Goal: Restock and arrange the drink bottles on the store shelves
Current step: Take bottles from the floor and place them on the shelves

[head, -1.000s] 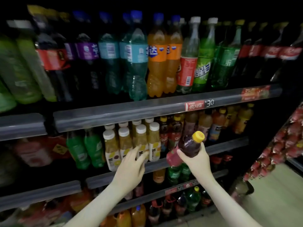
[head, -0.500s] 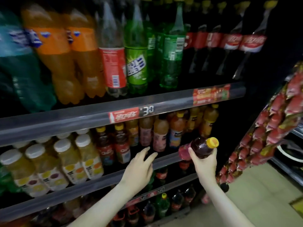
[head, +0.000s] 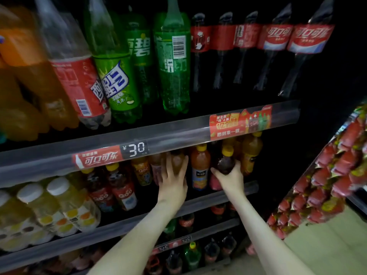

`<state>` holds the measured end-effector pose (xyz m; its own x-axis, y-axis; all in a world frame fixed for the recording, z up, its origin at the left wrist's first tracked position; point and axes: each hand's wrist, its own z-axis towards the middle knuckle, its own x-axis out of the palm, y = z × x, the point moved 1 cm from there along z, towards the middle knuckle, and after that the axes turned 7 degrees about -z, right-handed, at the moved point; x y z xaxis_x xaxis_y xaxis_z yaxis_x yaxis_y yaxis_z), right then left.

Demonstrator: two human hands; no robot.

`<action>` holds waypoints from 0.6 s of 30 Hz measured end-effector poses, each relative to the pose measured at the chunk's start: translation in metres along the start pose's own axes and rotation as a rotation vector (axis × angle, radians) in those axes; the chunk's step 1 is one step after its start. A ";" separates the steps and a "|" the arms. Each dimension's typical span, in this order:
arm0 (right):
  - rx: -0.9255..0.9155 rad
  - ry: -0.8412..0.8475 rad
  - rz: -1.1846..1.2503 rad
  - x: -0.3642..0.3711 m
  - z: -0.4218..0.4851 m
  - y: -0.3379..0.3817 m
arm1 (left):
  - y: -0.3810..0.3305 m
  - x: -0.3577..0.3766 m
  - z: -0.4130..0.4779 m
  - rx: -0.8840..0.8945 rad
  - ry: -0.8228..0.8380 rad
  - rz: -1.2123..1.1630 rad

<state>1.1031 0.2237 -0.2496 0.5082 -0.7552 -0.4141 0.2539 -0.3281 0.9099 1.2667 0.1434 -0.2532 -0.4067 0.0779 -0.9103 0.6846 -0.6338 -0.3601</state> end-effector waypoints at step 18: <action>0.060 0.085 -0.197 0.063 -0.106 -0.035 | 0.048 0.009 -0.122 0.001 0.267 -0.006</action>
<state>1.2133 0.2481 -0.3103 0.5215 -0.6237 -0.5824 0.3071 -0.4996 0.8100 1.3695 0.2077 -0.3038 -0.2370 0.2819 -0.9297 0.6818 -0.6334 -0.3659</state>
